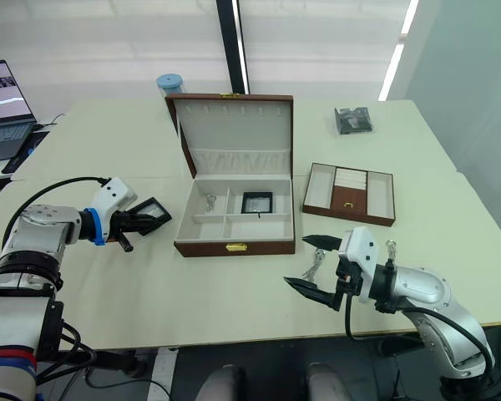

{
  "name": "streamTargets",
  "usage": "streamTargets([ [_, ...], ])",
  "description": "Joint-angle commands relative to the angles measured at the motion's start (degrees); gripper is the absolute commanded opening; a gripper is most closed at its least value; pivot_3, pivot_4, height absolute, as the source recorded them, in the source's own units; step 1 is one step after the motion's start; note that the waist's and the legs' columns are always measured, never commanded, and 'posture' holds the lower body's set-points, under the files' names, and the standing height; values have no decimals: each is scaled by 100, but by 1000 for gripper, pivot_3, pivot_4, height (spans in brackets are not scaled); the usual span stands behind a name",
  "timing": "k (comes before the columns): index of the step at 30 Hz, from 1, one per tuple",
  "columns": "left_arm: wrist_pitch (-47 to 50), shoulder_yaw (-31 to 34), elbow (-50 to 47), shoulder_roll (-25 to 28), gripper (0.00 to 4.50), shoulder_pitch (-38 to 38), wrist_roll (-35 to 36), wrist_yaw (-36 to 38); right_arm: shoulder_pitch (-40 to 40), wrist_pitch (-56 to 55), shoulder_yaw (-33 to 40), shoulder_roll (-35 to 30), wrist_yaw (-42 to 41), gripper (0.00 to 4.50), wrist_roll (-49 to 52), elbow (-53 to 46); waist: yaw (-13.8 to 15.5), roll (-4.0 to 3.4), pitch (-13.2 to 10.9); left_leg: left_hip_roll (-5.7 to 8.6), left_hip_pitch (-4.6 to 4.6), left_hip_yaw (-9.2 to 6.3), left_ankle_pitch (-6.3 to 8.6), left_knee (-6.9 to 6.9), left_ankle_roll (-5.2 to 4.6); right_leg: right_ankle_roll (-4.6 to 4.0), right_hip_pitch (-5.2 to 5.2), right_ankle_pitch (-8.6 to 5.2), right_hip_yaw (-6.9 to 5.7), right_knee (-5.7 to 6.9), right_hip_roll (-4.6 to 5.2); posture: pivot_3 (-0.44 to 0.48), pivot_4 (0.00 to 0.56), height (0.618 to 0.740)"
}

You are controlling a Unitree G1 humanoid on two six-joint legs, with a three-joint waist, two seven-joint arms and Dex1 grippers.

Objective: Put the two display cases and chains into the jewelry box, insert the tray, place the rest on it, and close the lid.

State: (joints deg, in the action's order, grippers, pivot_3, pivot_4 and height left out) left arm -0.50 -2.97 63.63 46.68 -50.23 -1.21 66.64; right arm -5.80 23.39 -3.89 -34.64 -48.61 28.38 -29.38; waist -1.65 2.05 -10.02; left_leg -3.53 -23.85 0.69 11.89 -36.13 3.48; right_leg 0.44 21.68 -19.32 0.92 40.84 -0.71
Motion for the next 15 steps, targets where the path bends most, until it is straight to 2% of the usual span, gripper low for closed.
streamTargets([
  [1,-28,130,-128,93,32,57,50,30,-80,-184,12,47,-71,4500,13,-35,0,0,0,0,0,0,0,0,0,0,0,0,0,0,0,0,150,740],
  [9,23,277,-880,342,32,414,184,216,37,-335,39,26,-117,4500,-99,58,-4,0,0,-2,0,0,0,0,0,0,0,0,1,1,0,0,150,740],
  [12,266,290,-1567,523,32,614,282,425,73,-334,120,6,-113,4500,-82,45,-1,0,0,-5,-1,-1,0,0,1,-1,2,0,0,2,0,0,150,740],
  [15,820,338,-2717,800,32,900,492,745,83,-293,251,-30,-79,4500,-18,-27,1,0,0,-8,-2,-3,-1,-1,1,-1,2,0,0,3,0,0,150,740],
])
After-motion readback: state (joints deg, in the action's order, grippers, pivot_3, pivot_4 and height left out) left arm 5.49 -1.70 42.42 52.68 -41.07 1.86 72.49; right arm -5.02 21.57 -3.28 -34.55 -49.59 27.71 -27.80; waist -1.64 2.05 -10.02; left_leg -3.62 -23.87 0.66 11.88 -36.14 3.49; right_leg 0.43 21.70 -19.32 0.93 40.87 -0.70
